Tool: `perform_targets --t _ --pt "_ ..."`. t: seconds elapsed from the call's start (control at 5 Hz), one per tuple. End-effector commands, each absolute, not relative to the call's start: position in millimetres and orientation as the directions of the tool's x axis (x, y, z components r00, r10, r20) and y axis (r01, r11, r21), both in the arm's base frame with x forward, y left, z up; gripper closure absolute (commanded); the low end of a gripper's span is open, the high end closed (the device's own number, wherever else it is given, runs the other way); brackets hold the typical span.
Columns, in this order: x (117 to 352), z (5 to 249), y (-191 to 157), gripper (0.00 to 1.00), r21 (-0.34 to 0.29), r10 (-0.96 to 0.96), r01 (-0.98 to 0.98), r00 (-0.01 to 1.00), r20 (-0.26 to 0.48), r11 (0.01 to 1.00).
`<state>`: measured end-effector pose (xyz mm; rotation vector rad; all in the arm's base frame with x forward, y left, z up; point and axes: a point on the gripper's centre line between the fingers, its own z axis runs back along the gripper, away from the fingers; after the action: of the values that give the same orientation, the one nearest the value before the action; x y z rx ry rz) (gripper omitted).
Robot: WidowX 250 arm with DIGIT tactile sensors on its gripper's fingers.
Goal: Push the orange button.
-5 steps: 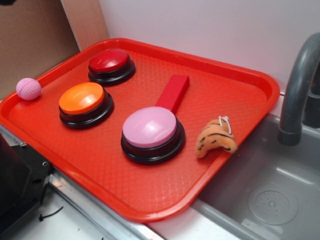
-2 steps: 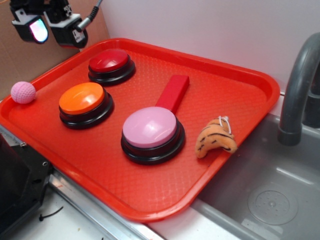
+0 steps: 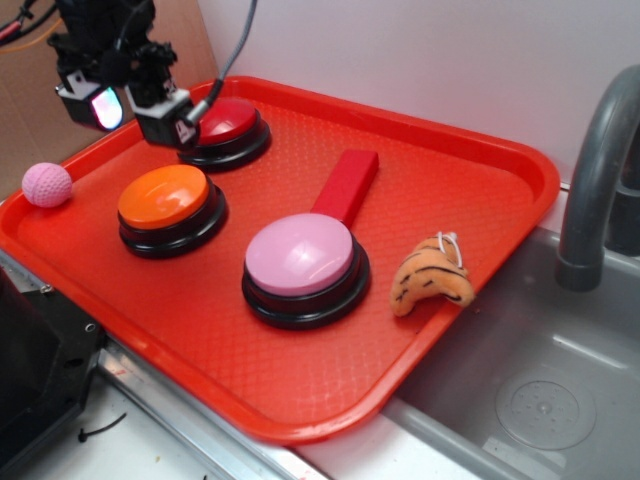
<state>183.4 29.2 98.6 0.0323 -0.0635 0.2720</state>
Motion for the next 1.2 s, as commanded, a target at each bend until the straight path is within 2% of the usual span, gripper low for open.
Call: perform_targets --t 0.0,0.6,1.0 --pt "193.9 79.2 34.9 0.0 0.054 0.212 -0.219 0.972 0.103 0.974" --pt "196.7 54.9 42.2 0.0 0.051 0.208 -0.21 0.978 0.035 0.976" --pt "196.4 65.1 45.8 0.0 0.046 0.208 -0.21 0.977 0.038 0.977"
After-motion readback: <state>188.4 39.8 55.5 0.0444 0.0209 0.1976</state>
